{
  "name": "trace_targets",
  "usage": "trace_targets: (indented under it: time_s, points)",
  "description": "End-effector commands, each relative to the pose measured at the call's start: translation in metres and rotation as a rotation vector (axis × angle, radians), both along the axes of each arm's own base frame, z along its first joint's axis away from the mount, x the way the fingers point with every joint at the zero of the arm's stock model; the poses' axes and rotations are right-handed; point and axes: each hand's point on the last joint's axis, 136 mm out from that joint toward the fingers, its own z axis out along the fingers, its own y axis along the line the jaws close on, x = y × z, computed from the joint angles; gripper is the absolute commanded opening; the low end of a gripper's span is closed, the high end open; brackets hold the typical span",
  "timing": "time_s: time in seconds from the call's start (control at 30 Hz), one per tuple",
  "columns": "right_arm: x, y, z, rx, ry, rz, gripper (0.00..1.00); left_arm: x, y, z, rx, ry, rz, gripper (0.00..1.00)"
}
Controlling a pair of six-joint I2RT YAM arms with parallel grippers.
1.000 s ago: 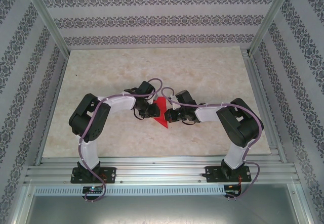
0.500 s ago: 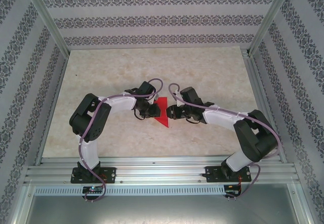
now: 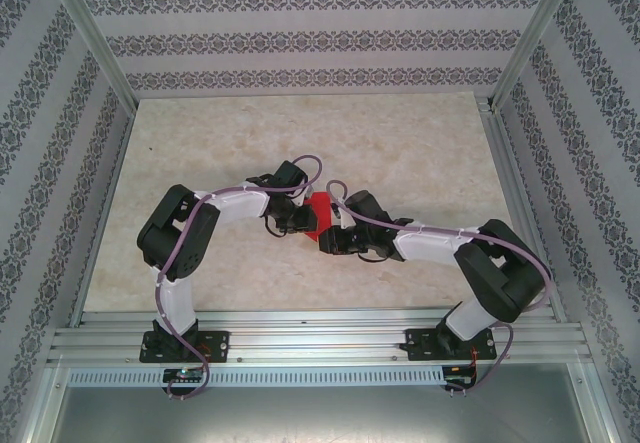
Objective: Fold a paper plane with a square sheet of paper (fold left side to right side)
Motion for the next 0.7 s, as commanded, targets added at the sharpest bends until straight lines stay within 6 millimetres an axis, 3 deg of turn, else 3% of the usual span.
trace_targets:
  time_s: [0.0, 0.67]
  points:
    - [0.011, 0.004, 0.004, 0.026, -0.010, -0.023, 0.23, -0.011, 0.004, -0.027, 0.062, 0.031, 0.001, 0.20]
    - [-0.006, -0.017, -0.040, -0.073, 0.151, -0.069, 0.20, -0.008, 0.005, -0.025, 0.070, 0.024, -0.002, 0.20]
